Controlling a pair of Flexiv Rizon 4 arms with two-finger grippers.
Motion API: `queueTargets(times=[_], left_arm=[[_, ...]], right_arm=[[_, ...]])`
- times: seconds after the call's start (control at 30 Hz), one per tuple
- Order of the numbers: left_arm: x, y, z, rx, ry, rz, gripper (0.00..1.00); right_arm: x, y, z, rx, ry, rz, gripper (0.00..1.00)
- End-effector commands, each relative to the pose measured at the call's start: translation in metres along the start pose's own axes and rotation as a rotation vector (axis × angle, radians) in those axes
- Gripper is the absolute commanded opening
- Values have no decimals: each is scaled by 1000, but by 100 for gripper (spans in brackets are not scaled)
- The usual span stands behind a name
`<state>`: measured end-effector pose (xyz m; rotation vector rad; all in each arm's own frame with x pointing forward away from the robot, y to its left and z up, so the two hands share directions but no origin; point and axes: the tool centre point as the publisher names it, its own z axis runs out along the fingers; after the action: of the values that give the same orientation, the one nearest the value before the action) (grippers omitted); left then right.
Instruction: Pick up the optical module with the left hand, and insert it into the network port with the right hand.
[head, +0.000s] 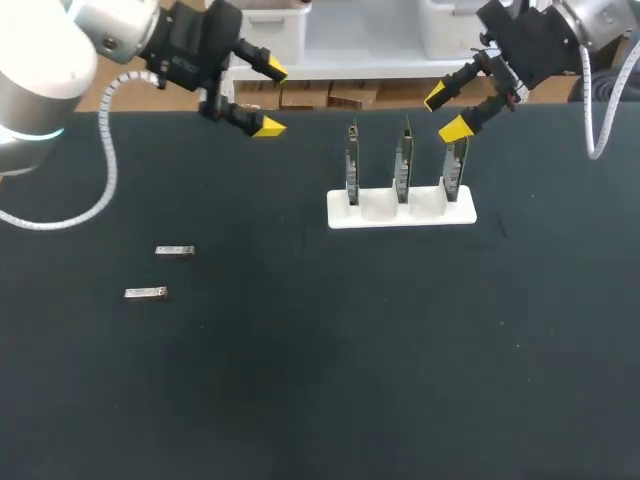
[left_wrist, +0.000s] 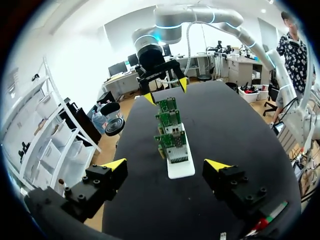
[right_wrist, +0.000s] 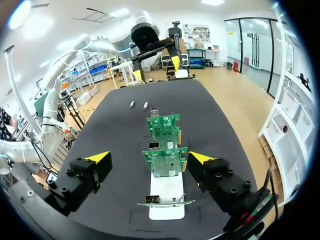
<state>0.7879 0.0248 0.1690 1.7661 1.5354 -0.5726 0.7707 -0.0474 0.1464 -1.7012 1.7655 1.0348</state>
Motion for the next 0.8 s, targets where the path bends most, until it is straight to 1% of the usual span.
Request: queueTargets(times=[0.03,0.07,0.1,0.13,0.17,0.2,0.27,0.3,0.37,0.5,0.53,0.6,0.63,0.67,0.8], left_arm=[[14,-16,-25,-19,32,-14,100],[19,-18,-28,-35,65,22,100],[26,-20,-30,-40,91,20,100],[32,-21,-34,-50,81,10,100],[37,-22,-37,-55,94,22,100],[42,-24,-39,-51,126,41,100],[50,-26,-45,-55,132,38,100],[53,-28,-48,-56,160,47,100],[61,-30,-56,-64,160,38,100],[87,-36,-69,-85,236,14,100],[92,-38,-72,-90,239,-14,100],[98,-39,-77,-94,250,-25,100],[98,-39,-78,-97,242,-32,100],[97,-38,-79,-101,220,-40,100],[97,-38,-79,-101,220,-40,100]], right_arm=[[0,0,0,-1,-1,0,100],[0,0,0,-1,-1,0,100],[0,0,0,-1,-1,0,100],[0,0,0,-1,-1,0,100],[0,0,0,-1,-1,0,100],[0,0,0,-1,-1,0,100],[0,0,0,-1,-1,0,100],[0,0,0,-1,-1,0,100],[0,0,0,-1,-1,0,100],[0,0,0,-1,-1,0,100],[0,0,0,-1,-1,0,100],[0,0,0,-1,-1,0,100],[0,0,0,-1,-1,0,100],[0,0,0,-1,-1,0,100],[0,0,0,-1,-1,0,100]])
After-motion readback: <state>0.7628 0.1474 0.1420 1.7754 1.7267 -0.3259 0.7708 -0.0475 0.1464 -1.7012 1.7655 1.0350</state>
